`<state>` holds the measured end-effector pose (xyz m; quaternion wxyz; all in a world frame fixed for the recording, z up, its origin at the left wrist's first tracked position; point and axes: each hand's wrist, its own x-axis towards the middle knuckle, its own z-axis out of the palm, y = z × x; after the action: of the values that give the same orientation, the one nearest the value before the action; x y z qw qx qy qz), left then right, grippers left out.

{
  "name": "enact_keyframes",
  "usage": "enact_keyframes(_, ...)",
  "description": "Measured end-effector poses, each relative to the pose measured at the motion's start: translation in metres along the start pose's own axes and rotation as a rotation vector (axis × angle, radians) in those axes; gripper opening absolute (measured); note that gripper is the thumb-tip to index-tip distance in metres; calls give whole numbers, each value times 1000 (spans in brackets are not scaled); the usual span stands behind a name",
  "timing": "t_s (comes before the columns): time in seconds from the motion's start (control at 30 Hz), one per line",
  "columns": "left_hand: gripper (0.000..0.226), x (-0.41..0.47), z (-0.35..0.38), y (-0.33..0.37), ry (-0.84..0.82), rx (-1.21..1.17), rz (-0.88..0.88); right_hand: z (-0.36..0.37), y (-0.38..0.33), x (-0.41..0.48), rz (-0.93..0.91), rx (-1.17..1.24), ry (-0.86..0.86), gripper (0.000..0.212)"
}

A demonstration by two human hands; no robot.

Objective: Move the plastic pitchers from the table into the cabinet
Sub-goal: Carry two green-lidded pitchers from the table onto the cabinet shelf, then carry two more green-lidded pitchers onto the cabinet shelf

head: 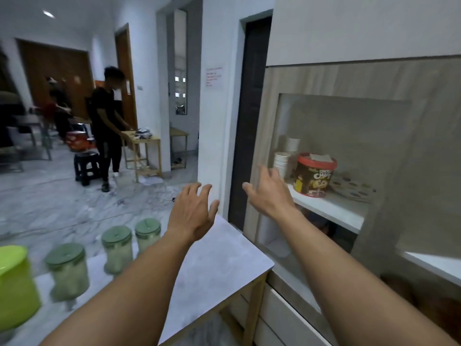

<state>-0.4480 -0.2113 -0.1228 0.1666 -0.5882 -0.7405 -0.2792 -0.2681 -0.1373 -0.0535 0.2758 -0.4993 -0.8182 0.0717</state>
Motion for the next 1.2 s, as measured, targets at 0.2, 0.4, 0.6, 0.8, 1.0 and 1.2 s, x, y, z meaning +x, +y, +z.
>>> enact_keyframes(0.2, 46, -29, 21, -96, 21, 35, -187, 102, -63, 25, -82, 111, -77, 63)
enact_keyframes(0.4, 40, -43, 57, -180, 63, -43, -530, 219, -100, 57, -137, 181, -259, 56)
enact_keyframes(0.6, 43, -56, 106, -257, 76, -131, -855, 343, -121, 83, -147, 250, -462, 56)
enact_keyframes(0.8, 65, -54, 167, -296, -13, -259, -1096, 433, -118, 97, -69, 240, -601, 64)
enact_keyframes(1.0, 64, -55, 219, -318, 46, -356, -1326, 493, -106, 87, 79, 365, -672, 54)
enact_keyframes(1.2, 46, -47, 239, -332, 124, -322, -1398, 521, -110, 83, 186, 558, -695, 35)
